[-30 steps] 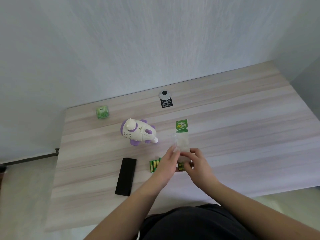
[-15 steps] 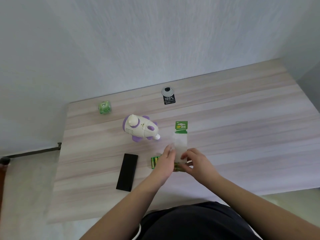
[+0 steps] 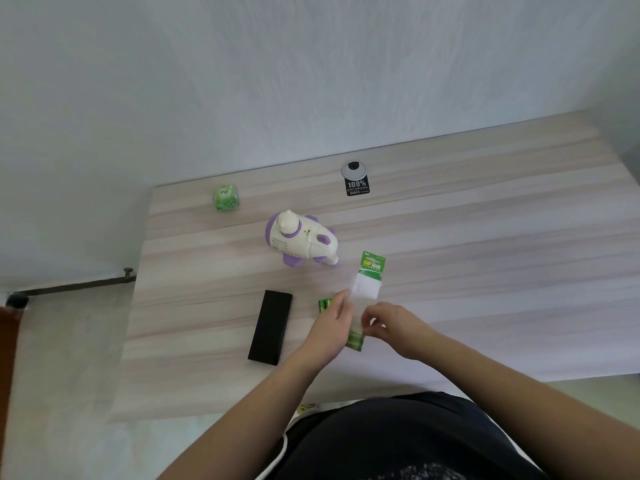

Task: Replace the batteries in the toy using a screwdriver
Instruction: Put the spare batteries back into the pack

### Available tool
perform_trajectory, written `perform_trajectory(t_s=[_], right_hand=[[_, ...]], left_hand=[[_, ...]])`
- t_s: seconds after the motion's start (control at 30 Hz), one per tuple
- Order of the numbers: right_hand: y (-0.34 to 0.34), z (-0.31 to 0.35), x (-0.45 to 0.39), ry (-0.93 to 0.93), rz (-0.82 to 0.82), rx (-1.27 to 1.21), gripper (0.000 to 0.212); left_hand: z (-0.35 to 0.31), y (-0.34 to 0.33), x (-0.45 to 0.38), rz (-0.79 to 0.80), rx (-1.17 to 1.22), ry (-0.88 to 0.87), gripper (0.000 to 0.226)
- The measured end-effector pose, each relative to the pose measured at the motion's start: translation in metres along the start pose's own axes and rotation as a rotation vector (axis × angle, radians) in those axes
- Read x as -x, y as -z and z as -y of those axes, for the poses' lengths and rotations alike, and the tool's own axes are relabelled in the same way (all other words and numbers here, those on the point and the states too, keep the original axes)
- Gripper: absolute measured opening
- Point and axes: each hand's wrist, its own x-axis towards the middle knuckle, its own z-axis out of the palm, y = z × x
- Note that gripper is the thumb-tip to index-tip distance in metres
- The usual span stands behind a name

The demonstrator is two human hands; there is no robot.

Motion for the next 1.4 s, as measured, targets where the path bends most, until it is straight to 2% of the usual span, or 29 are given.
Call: perform_trajectory(t_s=[0.2,0.33,0.43,0.57,0.67,0.73,0.93,1.07,1.33,1.4], right_hand=[[-0.031,0.030,-0.004,-0.051,0.000,0.018,0.008],[-0.046,0.053,-0.007,-0.103,0.110,0.103,0.012],[-0.055,0.070,-0.011,-0.121,0.110,0.050,0.013],[-0.061,0.076,-0.016,-0.140,-0.096,-0.122,0.014],[-0.062,0.060,-0.026,-0.269,-0.373,-0.237,0.014],[-0.060,0.047,-0.036,-0.370,-0.461,-0.249,0.013],[-0.064,0.030,-0.067,-0.480,-0.395,-0.141,0.028],[-0.067,0.028,-0.076,-0.513,-0.349,-0.054,0.036],[-0.068,0.025,-0.076,-0.553,-0.313,0.103,0.030],[-0.065,0.024,-0.070,-0.538,-0.317,0.064,0.033]], left_hand=[[0.020,0.024,0.007,0.045,0.024,0.017,0.040],[0.042,0.041,0.015,0.087,0.068,0.080,0.037],[0.054,0.057,0.020,0.090,0.093,0.103,0.039],[0.066,0.081,0.018,0.063,0.125,0.116,0.037],[0.076,0.092,0.016,0.048,0.152,0.112,0.035],[0.079,0.096,0.016,0.042,0.186,0.126,0.032],[0.082,0.098,0.015,0.056,0.317,0.197,0.028],[0.082,0.099,0.013,0.075,0.324,0.209,0.029],[0.077,0.101,0.008,0.078,0.351,0.198,0.028],[0.076,0.102,0.008,0.081,0.368,0.199,0.031]])
